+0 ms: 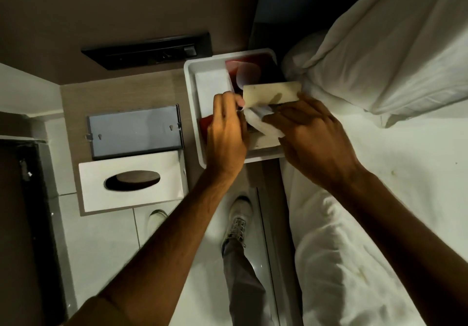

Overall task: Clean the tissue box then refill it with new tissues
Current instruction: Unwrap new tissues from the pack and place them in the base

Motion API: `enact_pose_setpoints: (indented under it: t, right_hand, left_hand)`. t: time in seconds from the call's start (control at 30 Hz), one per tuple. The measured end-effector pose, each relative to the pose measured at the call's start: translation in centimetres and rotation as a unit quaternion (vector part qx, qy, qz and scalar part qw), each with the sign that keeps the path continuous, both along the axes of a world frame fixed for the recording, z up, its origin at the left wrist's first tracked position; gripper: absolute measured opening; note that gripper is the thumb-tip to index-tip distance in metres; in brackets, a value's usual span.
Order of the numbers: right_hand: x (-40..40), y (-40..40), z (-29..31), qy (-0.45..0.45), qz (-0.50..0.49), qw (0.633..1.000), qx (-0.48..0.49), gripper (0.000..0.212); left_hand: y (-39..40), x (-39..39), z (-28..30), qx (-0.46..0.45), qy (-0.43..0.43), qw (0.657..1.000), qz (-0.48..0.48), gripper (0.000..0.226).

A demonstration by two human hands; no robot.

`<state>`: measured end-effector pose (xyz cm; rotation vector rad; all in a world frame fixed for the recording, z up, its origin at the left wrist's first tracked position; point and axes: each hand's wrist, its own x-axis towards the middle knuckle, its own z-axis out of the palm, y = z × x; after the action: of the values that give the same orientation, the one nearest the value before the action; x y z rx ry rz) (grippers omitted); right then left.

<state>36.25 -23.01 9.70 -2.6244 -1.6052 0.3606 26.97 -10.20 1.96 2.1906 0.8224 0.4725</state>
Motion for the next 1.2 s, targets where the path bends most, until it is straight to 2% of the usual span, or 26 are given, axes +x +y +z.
enact_pose_setpoints:
  t: [0.1,0.2,0.27,0.37,0.47,0.5,0.53,0.6,0.63,0.67,0.7,0.77,0.8,0.83,0.9,0.97,1.03,1.1,1.13,1.2]
  right_hand:
    - [-0.9,-1.9,3.0,0.060,-0.032,0.997,0.020,0.040]
    - [-1.4,-3.7,5.3,0.112,-0.066,0.992,-0.005,0.040]
    - [-1.7,-4.1,5.7,0.136,-0.071,0.988,-0.022,0.042]
    - [-2.3,-3.4,5.6,0.162,-0.068,0.984,-0.027,0.044]
    - [-3.3,-0.8,5.9,0.207,-0.057,0.977,0.008,0.043]
    - [-3.8,0.4,6.0,0.239,-0.063,0.968,0.032,0.039]
    - [-4.1,1.6,6.3,0.281,-0.081,0.955,0.053,0.035]
    - [-5.2,4.8,6.3,0.391,-0.123,0.908,0.087,0.027]
    - [-5.9,6.6,6.0,0.450,-0.138,0.876,0.109,0.025]
    - [-6.5,8.3,5.5,0.500,-0.150,0.842,0.134,0.025]
    - [-7.2,9.7,4.8,0.536,-0.169,0.813,0.153,0.025]
    - [-8.8,12.7,2.5,0.572,-0.233,0.771,0.154,0.031]
    - [-9.6,14.1,1.0,0.576,-0.272,0.757,0.147,0.035]
    - [-10.5,15.4,-0.5,0.573,-0.305,0.748,0.139,0.035]
    - [-12.2,17.7,-3.4,0.563,-0.352,0.735,0.134,0.031]
    - [-13.6,19.7,-6.2,0.563,-0.386,0.716,0.145,0.033]
    - [-14.6,21.4,-8.9,0.556,-0.403,0.711,0.152,0.038]
    - [-15.0,22.8,-11.5,0.530,-0.418,0.722,0.151,0.040]
    - [-15.1,23.4,-12.9,0.511,-0.433,0.728,0.147,0.040]
    - [-15.2,24.5,-15.3,0.464,-0.471,0.738,0.134,0.040]
  left_hand:
    - [-1.4,-1.4,-2.7,-0.067,0.054,0.996,0.030,0.020]
    - [-2.6,-2.4,-5.0,-0.139,0.119,0.983,0.005,0.035]
    - [-2.5,-2.7,-6.1,-0.183,0.118,0.976,-0.027,0.036]
    - [-2.1,-4.1,-6.6,-0.194,0.106,0.974,-0.042,0.049]
    - [0.0,-8.1,-5.8,-0.201,0.034,0.978,0.032,0.049]
    - [1.2,-9.6,-5.3,-0.260,0.003,0.963,0.076,0.043]
    - [2.7,-10.7,-4.6,-0.371,-0.025,0.919,0.134,0.038]
    - [6.4,-13.2,-2.8,-0.617,-0.090,0.753,0.210,0.045]
    - [8.3,-14.7,-2.1,-0.708,-0.127,0.667,0.196,0.050]
    - [10.3,-16.2,-1.4,-0.760,-0.152,0.609,0.168,0.055]
    - [11.9,-17.6,-0.8,-0.788,-0.184,0.569,0.143,0.060]
    - [15.0,-20.4,-0.2,-0.812,-0.242,0.518,0.118,0.062]
    - [16.5,-21.6,0.0,-0.811,-0.247,0.516,0.121,0.064]
    - [18.0,-22.4,0.0,-0.807,-0.233,0.530,0.117,0.072]
    - [20.7,-23.4,-0.1,-0.787,-0.190,0.577,0.112,0.083]
    - [23.1,-24.1,-1.1,-0.732,-0.148,0.650,0.144,0.063]
    - [24.9,-24.2,-2.4,-0.633,-0.085,0.752,0.165,0.038]
    - [26.3,-23.7,-4.6,-0.523,-0.002,0.835,0.171,0.034]
    - [26.9,-23.4,-5.8,-0.469,0.042,0.864,0.180,0.034]
    - [27.8,-22.6,-7.8,-0.389,0.111,0.893,0.197,0.030]
